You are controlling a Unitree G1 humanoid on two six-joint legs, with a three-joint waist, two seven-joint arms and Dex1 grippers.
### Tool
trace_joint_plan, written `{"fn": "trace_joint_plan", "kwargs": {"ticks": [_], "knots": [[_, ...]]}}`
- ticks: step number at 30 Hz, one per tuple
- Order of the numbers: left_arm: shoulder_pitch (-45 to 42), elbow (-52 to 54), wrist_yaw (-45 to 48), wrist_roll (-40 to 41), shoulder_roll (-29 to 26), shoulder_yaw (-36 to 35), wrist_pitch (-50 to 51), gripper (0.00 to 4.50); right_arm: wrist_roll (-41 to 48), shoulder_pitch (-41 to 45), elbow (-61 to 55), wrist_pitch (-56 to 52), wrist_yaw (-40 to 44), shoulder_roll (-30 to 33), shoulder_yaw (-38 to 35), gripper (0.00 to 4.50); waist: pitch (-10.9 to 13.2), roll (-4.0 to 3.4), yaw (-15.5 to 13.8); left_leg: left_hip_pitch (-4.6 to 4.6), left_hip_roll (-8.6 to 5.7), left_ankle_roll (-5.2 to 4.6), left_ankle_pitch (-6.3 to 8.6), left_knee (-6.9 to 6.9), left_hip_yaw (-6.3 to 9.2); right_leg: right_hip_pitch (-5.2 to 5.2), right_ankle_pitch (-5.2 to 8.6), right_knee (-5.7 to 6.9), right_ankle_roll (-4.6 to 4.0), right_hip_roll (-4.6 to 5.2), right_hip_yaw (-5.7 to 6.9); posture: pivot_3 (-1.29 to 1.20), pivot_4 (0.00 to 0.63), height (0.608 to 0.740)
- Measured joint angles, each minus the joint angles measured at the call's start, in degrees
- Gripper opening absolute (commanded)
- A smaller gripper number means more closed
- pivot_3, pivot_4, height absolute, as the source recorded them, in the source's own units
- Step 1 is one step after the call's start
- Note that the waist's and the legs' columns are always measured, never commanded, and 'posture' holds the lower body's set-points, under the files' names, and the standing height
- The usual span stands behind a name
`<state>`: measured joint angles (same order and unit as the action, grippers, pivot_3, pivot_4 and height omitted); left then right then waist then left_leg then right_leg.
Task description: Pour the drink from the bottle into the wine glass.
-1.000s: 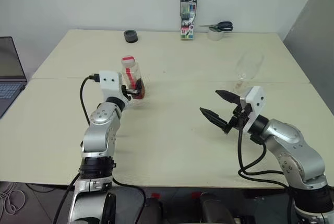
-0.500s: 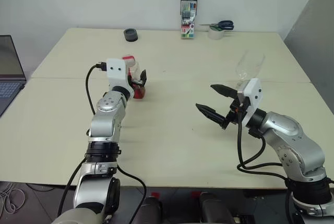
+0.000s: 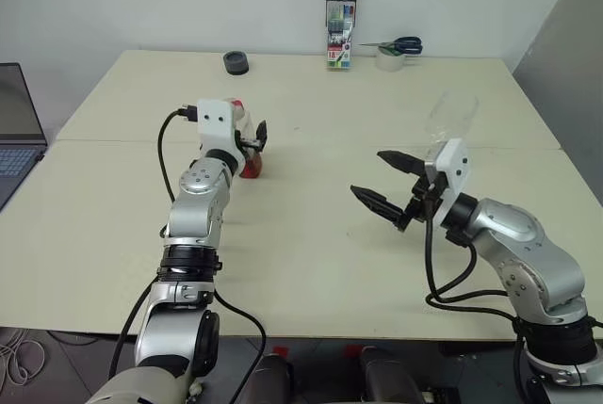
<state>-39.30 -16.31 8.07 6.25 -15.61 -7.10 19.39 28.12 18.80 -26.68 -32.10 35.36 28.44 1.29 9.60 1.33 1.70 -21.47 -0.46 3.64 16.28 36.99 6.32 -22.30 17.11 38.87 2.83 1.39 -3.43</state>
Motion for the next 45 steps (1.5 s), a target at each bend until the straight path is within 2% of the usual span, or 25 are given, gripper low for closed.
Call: {"fn": "trace_joint_plan", "kwargs": {"ticks": [2, 3, 7, 10, 12, 20, 26, 30, 33, 39, 45], "knots": [[0.0, -0.01, -0.04, -0.03, -0.01, 0.0, -0.01, 4.48, 0.0, 0.0, 0.0, -0.02, -0.02, 0.18, 0.0, 4.5, 0.0, 0.0, -0.01, 0.0, 0.0, 0.0, 0.0, 0.0, 0.01, 0.0, 0.0, 0.0, 0.0, 0.01, 0.0, 0.0, 0.15, 0.74], [0.0, -0.01, -0.04, -0.04, -0.01, 0.0, -0.01, 4.3, 0.0, 0.0, 0.0, -0.02, -0.03, 0.27, 0.0, 4.5, 0.0, 0.0, -0.01, 0.0, 0.0, 0.0, 0.0, 0.0, 0.0, 0.0, 0.0, 0.0, 0.0, 0.01, 0.0, 0.0, 0.15, 0.74], [0.0, -0.01, -0.02, 0.01, 0.0, -0.01, -0.08, 3.31, -0.05, 0.0, 0.0, -0.02, -0.07, 0.35, 0.0, 4.5, 0.0, 0.0, 0.0, 0.0, 0.0, 0.0, 0.0, 0.0, 0.0, 0.0, 0.0, 0.0, 0.0, 0.01, 0.0, 0.0, 0.15, 0.74], [-0.02, -0.01, 0.02, 0.06, 0.0, -0.06, -0.22, 2.28, -0.27, 0.0, 0.0, -0.02, -0.06, 0.43, 0.0, 4.5, 0.0, 0.0, 0.0, 0.0, 0.0, 0.01, -0.01, 0.0, 0.0, 0.0, 0.0, 0.0, 0.0, 0.01, 0.0, 0.0, 0.15, 0.74], [-0.02, -0.01, 0.07, 0.11, 0.08, -0.02, -0.22, 1.89, -0.29, 0.0, 0.0, -0.01, -0.06, 0.44, 0.01, 4.5, 0.0, 0.0, 0.02, 0.0, 0.0, 0.01, 0.0, 0.0, 0.0, 0.0, 0.0, 0.0, 0.0, 0.01, 0.0, 0.0, 0.15, 0.74], [3.58, 4.4, 3.41, 2.0, 0.04, -0.12, -0.41, 1.89, -0.13, 0.0, -0.24, -0.14, -0.26, 0.53, -0.05, 4.5, 0.0, 0.0, 0.03, -0.01, 0.03, 0.14, -0.08, -0.01, 0.0, -0.01, 0.0, 0.01, 0.0, 0.04, -0.01, 0.0, 0.15, 0.74], [5.71, 9.61, 20.21, 8.06, -1.09, 5.3, 0.25, 1.89, 4.79, 0.52, -4.6, -6.18, -1.14, 2.69, -3.04, 4.5, 0.01, 0.01, -0.35, -0.27, 0.01, 0.18, -0.1, 0.14, 0.18, -0.04, 0.0, -0.01, 0.0, 0.2, 0.2, 0.0, 0.15, 0.74], [3.91, 11.47, 34.88, 12.62, -2.14, 10.54, 0.23, 1.89, 9.35, 3.56, -9.49, -12.34, -5.13, 2.98, -5.08, 4.5, 0.01, 0.0, -0.08, -0.26, -0.04, 0.17, -0.1, 0.09, 0.18, -0.04, 0.0, -0.03, -0.01, 0.18, 0.24, 0.0, 0.15, 0.74], [1.31, 10.92, 42.6, 14.5, -2.27, 12.07, -0.27, 1.89, 13.53, 6.04, -11.03, -17.9, -9.87, 1.83, -6.67, 4.5, 0.01, -0.01, 0.19, -0.24, -0.03, -0.01, 0.0, 0.08, 0.17, -0.04, 0.0, -0.02, -0.01, 0.02, 0.24, 0.0, 0.15, 0.74], [-3.62, 5.35, 53.67, 16.07, -2.15, 14.24, -3.08, 1.89, 14.39, 10.31, -11.37, -22.58, -17.96, -0.58, -5.95, 4.5, 0.03, -0.05, 0.21, -0.24, -0.01, -0.04, 0.01, 0.07, 0.18, -0.07, 0.01, 0.0, -0.02, -0.03, 0.26, 0.0, 0.15, 0.74], [-5.14, 0.13, 60.08, 15.11, -1.92, 16.02, -6.25, 1.89, 11.49, 11.26, -11.22, -22.48, -21.29, -2.85, -2.94, 4.5, 0.04, -0.06, 0.21, -0.35, -0.02, -0.04, 0.01, 0.07, 0.18, -0.19, 0.01, 0.01, -0.03, 0.0, 0.23, 0.0, 0.15, 0.74]]}}
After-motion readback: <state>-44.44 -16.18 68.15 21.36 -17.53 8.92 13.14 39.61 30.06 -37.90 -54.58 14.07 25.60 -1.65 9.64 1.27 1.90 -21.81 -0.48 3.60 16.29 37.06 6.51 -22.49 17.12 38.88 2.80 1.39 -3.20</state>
